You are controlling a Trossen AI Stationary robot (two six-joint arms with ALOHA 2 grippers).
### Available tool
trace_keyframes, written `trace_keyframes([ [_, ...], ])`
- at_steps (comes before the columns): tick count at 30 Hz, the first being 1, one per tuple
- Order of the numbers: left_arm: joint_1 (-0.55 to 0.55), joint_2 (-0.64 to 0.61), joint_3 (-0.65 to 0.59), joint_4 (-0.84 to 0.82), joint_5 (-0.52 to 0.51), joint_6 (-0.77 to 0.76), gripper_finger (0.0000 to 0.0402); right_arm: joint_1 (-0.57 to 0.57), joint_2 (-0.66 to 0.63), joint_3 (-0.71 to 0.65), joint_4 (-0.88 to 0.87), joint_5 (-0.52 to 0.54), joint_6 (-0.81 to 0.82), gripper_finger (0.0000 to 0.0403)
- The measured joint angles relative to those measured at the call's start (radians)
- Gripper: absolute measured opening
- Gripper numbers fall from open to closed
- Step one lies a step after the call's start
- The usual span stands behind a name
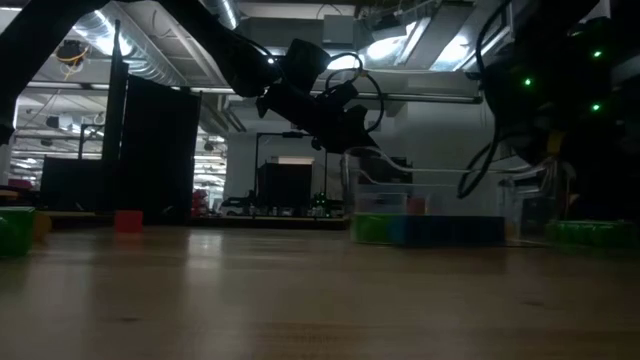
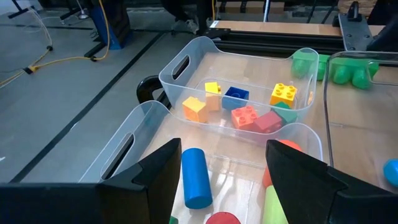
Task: Sort blocks by size
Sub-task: Put the top large green 4 stud game piece into the bottom transparent bin
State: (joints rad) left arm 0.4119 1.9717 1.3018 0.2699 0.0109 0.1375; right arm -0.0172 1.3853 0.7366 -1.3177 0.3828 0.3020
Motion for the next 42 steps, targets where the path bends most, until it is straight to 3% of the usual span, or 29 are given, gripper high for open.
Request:
trace_keyframes([
  [16,0.0,0.0,0.0,0.0,0.0,0.0,0.0219,-0.042,-0.026,0.039,0.007,-0.024,-0.014,0.0001],
  [20,0.0,0.0,0.0,0.0,0.0,0.0,0.0219,-0.042,-0.075,0.056,-0.037,0.018,-0.006,0.0001],
  [25,0.0,0.0,0.0,0.0,0.0,0.0,0.0219,-0.043,-0.101,0.056,-0.193,0.049,0.113,0.0001],
  [30,0.0,0.0,0.0,0.0,0.0,0.0,0.0219,-0.051,-0.102,0.054,-0.21,-0.008,0.191,0.0001],
  [36,0.0,0.0,0.0,0.0,0.0,0.0,0.0219,-0.167,-0.102,0.035,-0.164,-0.062,0.261,0.0001],
  [42,0.0,0.0,0.0,0.0,0.0,0.0,0.0219,-0.335,-0.102,0.035,-0.076,-0.064,0.183,0.0001],
])
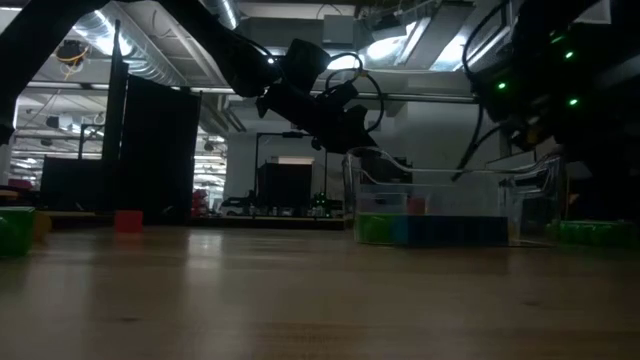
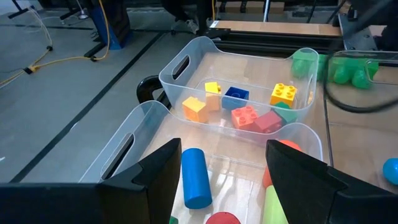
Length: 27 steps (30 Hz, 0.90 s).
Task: Sort blocks by size
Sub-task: Put the top large green 4 stud game piece into the bottom transparent bin
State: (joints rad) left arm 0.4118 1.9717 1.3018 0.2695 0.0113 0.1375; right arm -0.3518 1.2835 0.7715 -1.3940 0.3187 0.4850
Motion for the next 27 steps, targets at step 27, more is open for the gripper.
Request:
trace_keyframes([
  [27,0.0,0.0,0.0,-0.001,0.0,0.0,0.0219,-0.554,0.006,0.0,0.351,-0.133,-0.288,0.0001],
])
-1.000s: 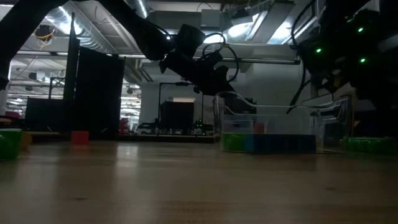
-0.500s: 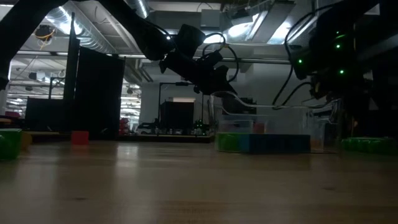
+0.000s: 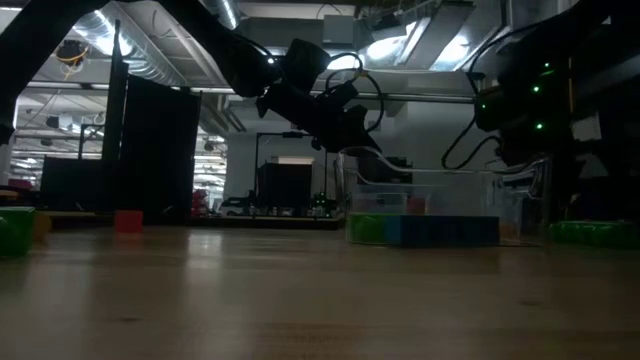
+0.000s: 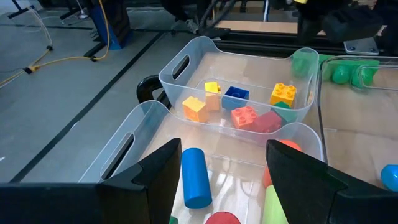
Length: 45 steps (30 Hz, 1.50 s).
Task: Sort blocks by size
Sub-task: Put the top large green 4 stud game piece into the bottom transparent bin
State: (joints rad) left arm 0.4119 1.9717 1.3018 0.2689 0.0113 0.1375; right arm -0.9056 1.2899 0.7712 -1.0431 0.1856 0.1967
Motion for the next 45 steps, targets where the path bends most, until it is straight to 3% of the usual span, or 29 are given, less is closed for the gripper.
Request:
trace_keyframes([
  [20,0.0,0.0,0.0,0.0,0.0,0.0,0.0219,-0.025,0.14,0.003,0.018,-0.026,0.092,0.0001],
  [33,0.0,0.0,0.0,0.0,0.0,0.0,0.0219,-0.023,0.14,-0.001,-0.156,-0.259,0.111,0.0001],
  [37,0.0,0.0,0.0,0.0,0.0,0.0,0.0219,-0.023,0.14,-0.001,-0.164,-0.244,0.102,0.0001],
  [45,0.0,0.0,0.0,0.0,0.0,0.0,0.0219,-0.024,0.082,0.0,-0.078,-0.074,0.096,0.0001],
])
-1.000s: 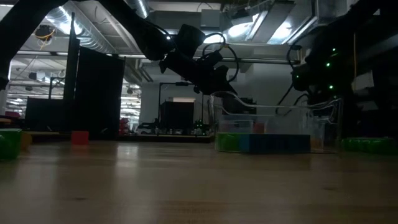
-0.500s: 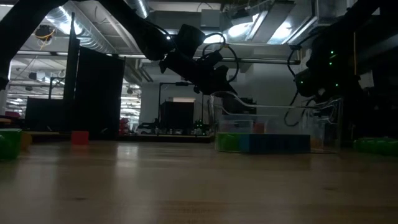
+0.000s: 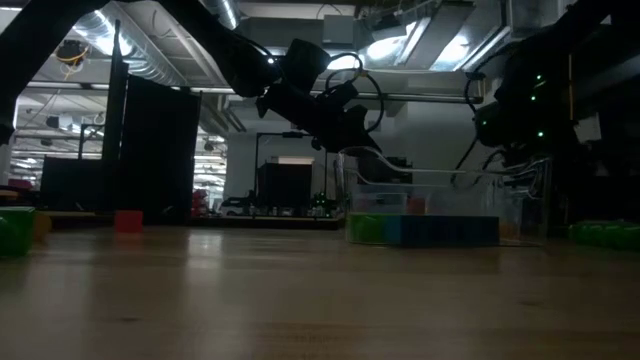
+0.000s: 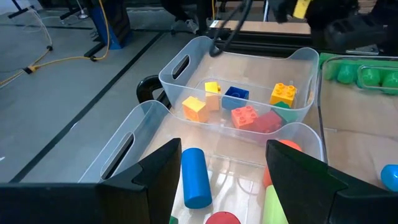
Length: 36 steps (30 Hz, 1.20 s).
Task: Sort blocks by size
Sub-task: Put the top large green 4 stud game piece into the bottom transparent bin
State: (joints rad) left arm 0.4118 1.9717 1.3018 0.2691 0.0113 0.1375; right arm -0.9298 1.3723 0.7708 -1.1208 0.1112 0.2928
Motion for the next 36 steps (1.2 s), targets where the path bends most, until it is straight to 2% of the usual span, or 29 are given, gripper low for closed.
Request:
trace_keyframes([
  [4,0.0,0.0,0.0,0.0,0.0,0.0,0.0219,0.0,-0.005,0.0,0.067,0.112,0.052,0.0001],
  [6,0.0,0.0,0.0,0.0,0.0,0.0,0.0219,0.0,-0.006,-0.009,0.119,0.124,0.063,0.0001],
  [11,0.0,0.0,0.0,0.0,0.0,0.0,0.0219,0.0,0.003,-0.08,0.192,0.055,0.076,0.0001],
  [15,0.0,0.0,0.0,0.0,0.0,0.0,0.0219,0.0,0.01,-0.134,0.179,0.065,0.096,0.0001],
  [28,0.0,0.0,0.0,0.0,0.0,0.019,0.0219,0.002,0.006,-0.162,0.153,-0.118,0.093,0.0001],
  [36,0.0,0.0,0.0,0.0,0.0,0.019,0.0219,0.002,0.005,-0.114,-0.032,-0.166,0.061,0.0001],
])
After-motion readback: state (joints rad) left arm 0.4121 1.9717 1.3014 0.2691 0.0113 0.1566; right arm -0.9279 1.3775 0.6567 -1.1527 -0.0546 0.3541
